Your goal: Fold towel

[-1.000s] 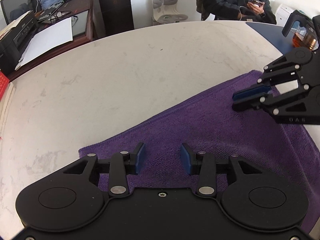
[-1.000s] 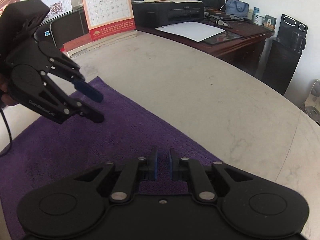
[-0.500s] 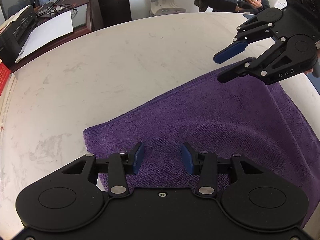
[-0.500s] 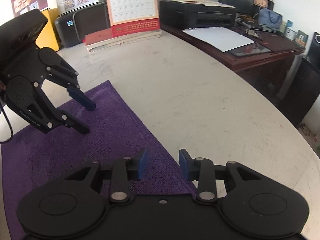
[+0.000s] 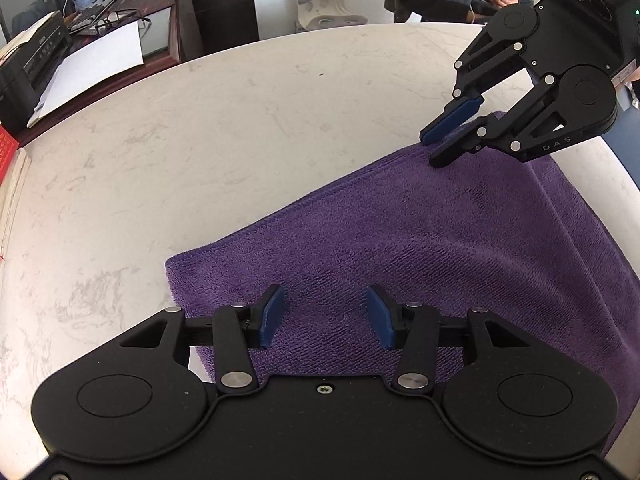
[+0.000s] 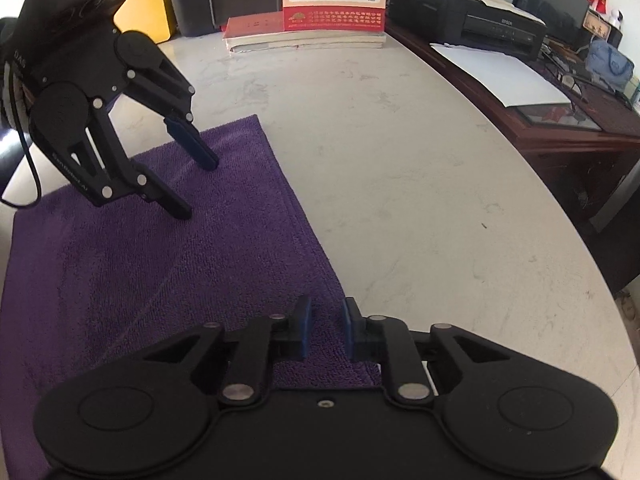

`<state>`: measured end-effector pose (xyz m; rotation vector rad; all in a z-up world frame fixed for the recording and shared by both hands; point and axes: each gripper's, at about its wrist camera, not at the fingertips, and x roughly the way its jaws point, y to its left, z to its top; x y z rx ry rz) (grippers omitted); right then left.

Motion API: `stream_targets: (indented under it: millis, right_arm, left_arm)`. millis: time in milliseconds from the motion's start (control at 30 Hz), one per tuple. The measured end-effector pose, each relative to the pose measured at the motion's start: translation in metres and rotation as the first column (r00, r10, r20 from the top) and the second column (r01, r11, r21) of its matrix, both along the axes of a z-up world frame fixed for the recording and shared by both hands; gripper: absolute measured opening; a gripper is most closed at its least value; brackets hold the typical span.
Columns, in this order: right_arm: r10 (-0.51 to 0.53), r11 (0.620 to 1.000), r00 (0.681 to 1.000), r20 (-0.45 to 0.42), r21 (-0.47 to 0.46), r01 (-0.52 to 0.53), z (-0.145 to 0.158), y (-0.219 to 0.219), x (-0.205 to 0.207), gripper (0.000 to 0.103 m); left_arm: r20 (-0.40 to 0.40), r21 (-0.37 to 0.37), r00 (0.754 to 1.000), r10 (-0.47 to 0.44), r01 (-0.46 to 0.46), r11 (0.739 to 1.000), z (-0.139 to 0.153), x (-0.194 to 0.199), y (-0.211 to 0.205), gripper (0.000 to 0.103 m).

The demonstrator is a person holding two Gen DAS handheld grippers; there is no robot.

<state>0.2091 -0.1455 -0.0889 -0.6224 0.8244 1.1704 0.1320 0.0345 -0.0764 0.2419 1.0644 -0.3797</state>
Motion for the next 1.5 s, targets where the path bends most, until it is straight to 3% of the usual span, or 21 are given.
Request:
stream_targets:
  millis: [167, 333, 600, 833, 933, 1033, 1133, 1300, 1400, 1500]
  right_arm:
    - [0.027, 1.0, 1.0, -0.004, -0.002, -0.027, 0.0, 0.003, 0.001, 0.015]
    - [0.05, 0.999, 0.999, -0.006, -0.003, -0.05, 0.001, 0.003, -0.001, 0.003]
    - [0.011, 0.999, 1.0, 0.025, 0.039, -0.012, 0.009, -0.001, 0.0, 0.003]
    - [-0.031, 0.999, 0.998, 0.052, 0.032, 0.029, -0.006, 0.001, 0.001, 0.004]
    - [-0.08, 0.996, 0.993, 0.085, 0.036, 0.078, -0.007, 0.001, 0.002, 0.01]
    - [-0.223, 0.975, 0.964, 0.147, 0.046, 0.218, -0.005, -0.009, 0.008, 0.01]
    - [-0.316, 0.944, 0.947, 0.057, 0.112, 0.309, 0.006, -0.027, 0.01, 0.01]
    - [-0.27, 0.948, 0.956, -0.116, 0.138, 0.285, 0.001, -0.032, -0.017, 0.01]
    - [-0.295, 0.947, 0.95, -0.106, 0.102, 0.305, -0.012, -0.03, -0.027, 0.008]
    - [-0.437, 0.89, 0.896, -0.083, 0.104, 0.444, -0.014, -0.046, -0.02, 0.008]
  left_arm:
    - [-0.001, 0.003, 1.0, -0.001, 0.001, 1.0, -0.002, 0.003, 0.002, 0.049]
    - [-0.002, 0.003, 1.0, -0.003, 0.003, 1.0, -0.002, 0.005, 0.004, 0.05]
    - [-0.004, 0.011, 1.0, -0.013, 0.013, 1.0, -0.002, 0.005, 0.005, 0.051]
    - [-0.005, 0.011, 1.0, 0.018, -0.018, 1.0, 0.002, -0.013, -0.01, 0.051]
    - [-0.006, 0.011, 1.0, 0.018, -0.018, 1.0, 0.003, -0.014, -0.009, 0.052]
    - [-0.005, 0.01, 1.0, 0.02, -0.02, 1.0, 0.002, -0.014, -0.008, 0.053]
    - [0.009, 0.012, 1.0, 0.024, -0.024, 1.0, 0.006, -0.013, -0.008, 0.052]
    - [0.012, -0.067, 0.999, 0.029, -0.028, 0.997, 0.012, -0.007, -0.01, 0.052]
    - [-0.002, -0.041, 1.0, -0.011, 0.01, 0.999, 0.005, -0.009, -0.021, 0.052]
    - [0.008, -0.011, 1.0, -0.011, 0.012, 1.0, 0.0, -0.012, -0.021, 0.053]
